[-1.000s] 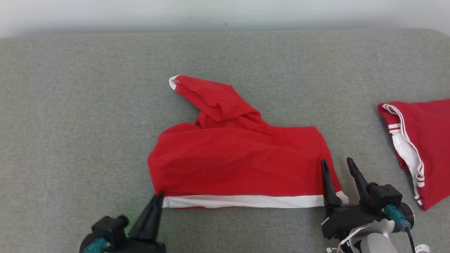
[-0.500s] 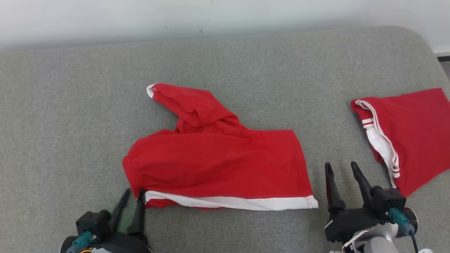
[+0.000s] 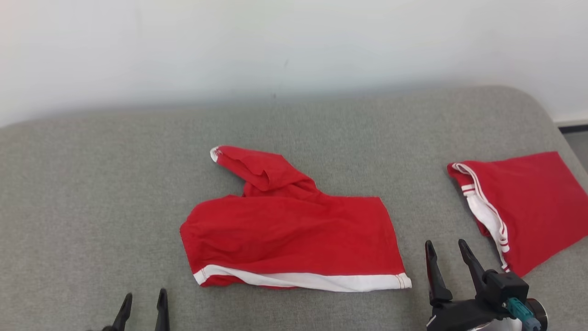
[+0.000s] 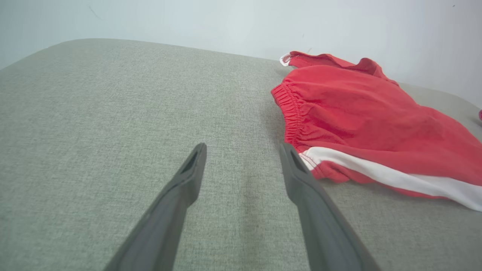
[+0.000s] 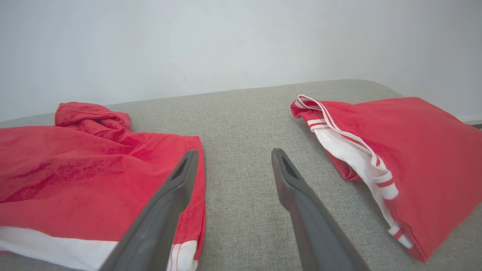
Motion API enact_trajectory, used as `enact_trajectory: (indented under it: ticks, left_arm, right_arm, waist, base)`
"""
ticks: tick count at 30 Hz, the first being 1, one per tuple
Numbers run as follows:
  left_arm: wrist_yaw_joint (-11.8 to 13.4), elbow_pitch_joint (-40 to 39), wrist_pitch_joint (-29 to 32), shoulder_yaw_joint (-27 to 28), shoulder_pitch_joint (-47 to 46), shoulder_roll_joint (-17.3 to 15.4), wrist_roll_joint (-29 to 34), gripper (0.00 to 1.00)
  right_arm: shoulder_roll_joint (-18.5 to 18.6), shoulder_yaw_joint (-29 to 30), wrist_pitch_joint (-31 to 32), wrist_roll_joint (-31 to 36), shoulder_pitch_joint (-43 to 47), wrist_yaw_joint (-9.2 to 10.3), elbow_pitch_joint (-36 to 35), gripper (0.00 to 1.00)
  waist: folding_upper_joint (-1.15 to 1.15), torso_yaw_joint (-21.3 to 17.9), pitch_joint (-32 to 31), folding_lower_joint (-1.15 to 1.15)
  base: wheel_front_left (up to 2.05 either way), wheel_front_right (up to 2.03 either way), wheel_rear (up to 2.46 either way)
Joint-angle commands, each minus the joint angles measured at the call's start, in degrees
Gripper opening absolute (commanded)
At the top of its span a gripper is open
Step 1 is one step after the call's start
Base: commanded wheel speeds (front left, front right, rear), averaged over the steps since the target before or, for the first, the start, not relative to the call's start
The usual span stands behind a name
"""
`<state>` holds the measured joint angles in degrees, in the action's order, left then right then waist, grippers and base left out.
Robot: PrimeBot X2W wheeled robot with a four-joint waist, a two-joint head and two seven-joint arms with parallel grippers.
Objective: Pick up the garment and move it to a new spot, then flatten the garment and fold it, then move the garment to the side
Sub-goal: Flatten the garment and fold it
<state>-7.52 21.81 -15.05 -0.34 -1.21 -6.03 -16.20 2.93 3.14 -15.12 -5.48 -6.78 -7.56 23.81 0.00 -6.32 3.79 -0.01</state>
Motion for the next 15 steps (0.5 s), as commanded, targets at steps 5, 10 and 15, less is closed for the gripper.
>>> enact_trajectory:
  ticks: [5, 10, 15]
  left_arm:
    - [0.1, -2.4, -0.2, 2.3, 3.4, 1.0, 2.4, 1.0]
    - [0.1, -4.7, -0.2, 4.0, 5.8, 1.8, 5.3, 1.0]
    - [0.1, -5.4, -0.2, 5.3, 7.0, 2.4, 6.4, 1.0]
  right_arm:
    - [0.0, -0.4, 0.0, 1.3, 2.1, 0.18, -1.1, 1.0]
    - [-0.1, -1.7, 0.0, 2.9, 4.0, 0.18, -3.2, 1.0]
    - [0.0, -2.7, 0.0, 3.1, 5.7, 0.18, -3.7, 1.0]
  waist:
    - [0.0, 0.4, -3.4, 0.01]
    - [0.0, 0.5, -4.9, 0.01]
    - [0.0, 0.9, -6.1, 0.01]
  base:
    - [0.0, 0.0, 0.0]
    - [0.0, 0.0, 0.0]
    - [0.0, 0.0, 0.0]
